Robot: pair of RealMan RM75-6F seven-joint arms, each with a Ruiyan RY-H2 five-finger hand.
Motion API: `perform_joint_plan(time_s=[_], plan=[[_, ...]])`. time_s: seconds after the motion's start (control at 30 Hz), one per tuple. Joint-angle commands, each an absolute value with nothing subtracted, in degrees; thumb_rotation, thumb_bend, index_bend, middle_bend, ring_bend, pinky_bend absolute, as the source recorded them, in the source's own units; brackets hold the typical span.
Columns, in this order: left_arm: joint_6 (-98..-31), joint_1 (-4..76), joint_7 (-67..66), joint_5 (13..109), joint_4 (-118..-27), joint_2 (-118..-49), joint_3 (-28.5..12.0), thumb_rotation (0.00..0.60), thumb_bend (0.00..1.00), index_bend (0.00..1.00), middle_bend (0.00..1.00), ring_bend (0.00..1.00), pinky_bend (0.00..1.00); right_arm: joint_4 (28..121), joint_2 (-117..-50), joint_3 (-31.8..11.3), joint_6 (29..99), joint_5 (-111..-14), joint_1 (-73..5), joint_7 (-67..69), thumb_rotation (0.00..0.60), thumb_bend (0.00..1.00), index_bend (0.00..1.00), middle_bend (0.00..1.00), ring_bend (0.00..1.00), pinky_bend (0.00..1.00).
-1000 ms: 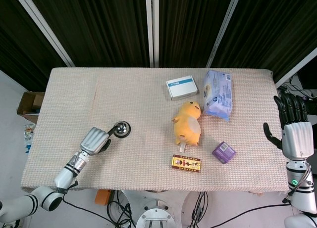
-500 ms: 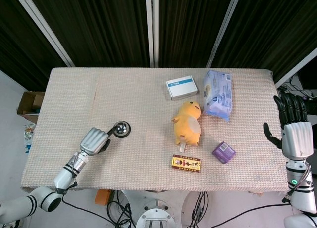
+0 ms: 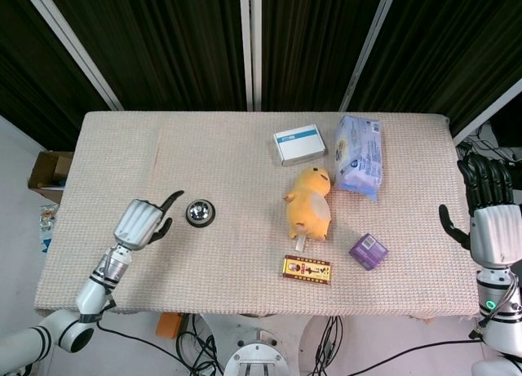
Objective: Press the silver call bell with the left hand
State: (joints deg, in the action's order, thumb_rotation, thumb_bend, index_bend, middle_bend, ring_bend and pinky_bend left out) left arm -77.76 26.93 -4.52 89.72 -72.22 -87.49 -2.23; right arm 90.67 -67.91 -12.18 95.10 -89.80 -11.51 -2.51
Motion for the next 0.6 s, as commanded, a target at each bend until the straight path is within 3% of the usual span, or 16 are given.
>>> perform_joint_plan(time_s=[0.03, 0.1, 0.17, 0.23, 0.4, 0.6], plan=[[-87.31, 20.21, -6.17, 89.60, -77.56, -79.70, -3.31, 0.600, 0.15, 0.14, 0.53, 0.54, 0.63, 89.70, -67.40, -10.89, 95.30, -89.85, -10.27, -2.45, 0.600, 0.29, 0.00, 0.00, 0.00, 0.00], [-90.17, 16.82, -8.41, 88.14, -79.45, -76.70, -2.70, 0.566, 0.03, 0.13, 0.20, 0.19, 0.39, 88.70, -66.57, -9.21, 94.39, -88.79, -8.74, -3.59, 0.600, 0.25, 0.00, 0.00, 0.00, 0.00], [-93.37, 13.96, -8.61, 88.20, -79.22, -75.25, -1.83, 0.473, 0.00, 0.12, 0.07, 0.07, 0.24, 88.72, -65.34, -7.50, 92.50, -86.59, -7.17, -6.32, 0.600, 0.19, 0.00, 0.00, 0.00, 0.00], [-95.75, 10.77, -6.54, 87.82, -78.04, -74.54, -0.50, 0.364, 0.00, 0.12, 0.05, 0.05, 0.21, 89.75, -63.94, -5.53, 90.45, -84.24, -5.43, -9.40, 0.600, 0.14, 0.00, 0.00, 0.00, 0.00], [-95.75, 5.15, -3.02, 84.83, -76.25, -74.03, 2.17, 0.224, 0.00, 0.12, 0.05, 0.05, 0.19, 90.79, -63.33, -2.63, 89.31, -82.00, -2.26, -11.06, 0.600, 0.08, 0.00, 0.00, 0.00, 0.00], [-94.43, 3.33, -3.56, 84.51, -77.50, -72.42, 2.94, 0.204, 0.00, 0.12, 0.05, 0.05, 0.19, 88.66, -64.69, -2.06, 89.84, -83.62, -1.56, -9.96, 0.600, 0.10, 0.00, 0.00, 0.00, 0.00]])
